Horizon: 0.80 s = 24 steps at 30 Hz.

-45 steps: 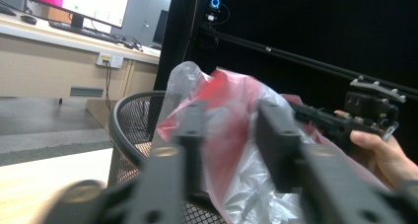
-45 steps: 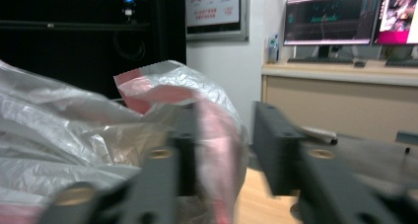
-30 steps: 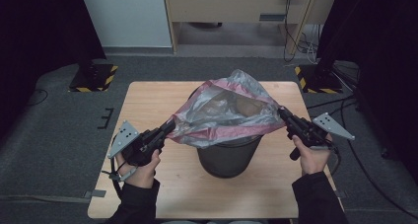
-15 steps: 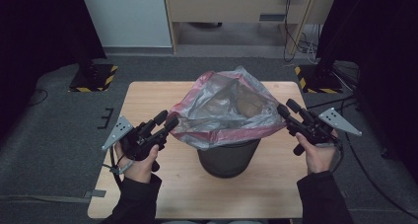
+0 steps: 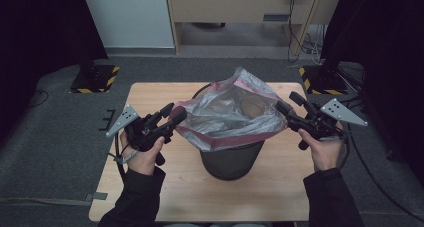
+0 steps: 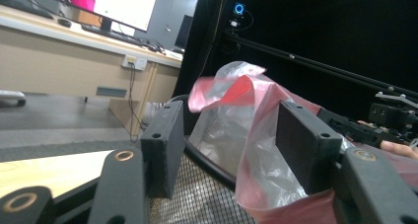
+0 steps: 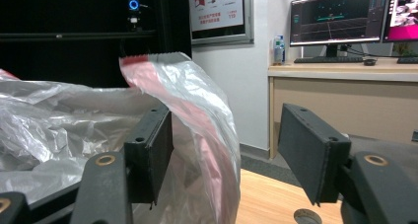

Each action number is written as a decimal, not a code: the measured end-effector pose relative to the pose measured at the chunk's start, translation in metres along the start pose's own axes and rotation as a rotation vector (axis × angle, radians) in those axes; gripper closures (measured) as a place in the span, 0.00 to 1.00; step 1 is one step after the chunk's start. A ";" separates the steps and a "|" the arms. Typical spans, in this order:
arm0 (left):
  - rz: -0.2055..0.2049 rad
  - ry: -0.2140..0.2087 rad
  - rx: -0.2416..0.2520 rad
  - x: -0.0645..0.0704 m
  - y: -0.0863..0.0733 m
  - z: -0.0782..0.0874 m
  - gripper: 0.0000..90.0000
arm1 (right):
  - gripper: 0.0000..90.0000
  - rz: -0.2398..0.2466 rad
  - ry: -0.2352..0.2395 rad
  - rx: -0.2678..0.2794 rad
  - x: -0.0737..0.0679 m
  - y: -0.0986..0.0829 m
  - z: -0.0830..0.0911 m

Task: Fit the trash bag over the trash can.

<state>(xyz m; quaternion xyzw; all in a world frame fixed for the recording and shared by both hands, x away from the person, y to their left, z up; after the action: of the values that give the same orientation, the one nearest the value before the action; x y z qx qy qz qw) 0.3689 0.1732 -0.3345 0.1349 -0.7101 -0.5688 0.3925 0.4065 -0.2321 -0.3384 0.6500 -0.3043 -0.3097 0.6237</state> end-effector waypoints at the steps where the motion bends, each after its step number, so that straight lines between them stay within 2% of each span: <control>1: 0.009 -0.008 -0.010 -0.001 0.002 -0.003 0.50 | 0.44 0.005 0.000 -0.002 0.000 0.001 -0.002; 3: 0.017 -0.010 -0.027 -0.003 0.003 -0.006 0.55 | 0.50 0.012 0.010 -0.013 0.001 0.004 -0.006; 5: 0.026 -0.019 -0.038 -0.003 0.002 -0.008 0.61 | 0.60 0.017 0.020 -0.028 0.001 0.005 -0.009; 7: 0.022 -0.035 -0.051 -0.003 0.000 -0.009 0.74 | 0.77 0.032 0.012 -0.030 0.002 0.004 -0.011; 10: -0.014 -0.045 -0.040 -0.001 -0.004 -0.005 0.96 | 0.92 -0.016 -0.021 -0.010 0.005 0.001 -0.012; 13: -0.055 0.005 -0.017 -0.004 -0.005 0.003 1.00 | 0.97 -0.049 -0.060 -0.001 0.011 -0.006 -0.011; 15: -0.093 0.054 -0.012 -0.007 -0.007 0.009 1.00 | 0.98 -0.085 -0.076 -0.014 0.015 -0.012 -0.011; 17: -0.110 0.076 -0.016 -0.009 -0.012 0.013 1.00 | 0.98 -0.105 -0.086 -0.027 0.017 -0.019 -0.012; 22: -0.099 0.082 -0.051 -0.015 -0.030 0.018 1.00 | 0.98 -0.136 -0.087 -0.081 0.015 -0.039 -0.017; 24: -0.114 0.085 -0.065 -0.015 -0.036 0.020 1.00 | 0.97 -0.139 -0.085 -0.094 0.013 -0.046 -0.021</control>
<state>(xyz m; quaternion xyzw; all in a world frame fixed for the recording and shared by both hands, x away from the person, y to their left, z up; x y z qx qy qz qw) 0.3556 0.1850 -0.3741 0.1864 -0.6652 -0.6065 0.3936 0.4313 -0.2273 -0.3843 0.6259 -0.2697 -0.3935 0.6170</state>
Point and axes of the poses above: each handheld gripper's, and its own axes: z roughly backward along the jaws, y roughly out of its top, x roughly to its right, the point moved 3 cm from there along -z, roughly forward along the jaws, and after that the axes turned 4 degrees about z, right-handed, at the moved point
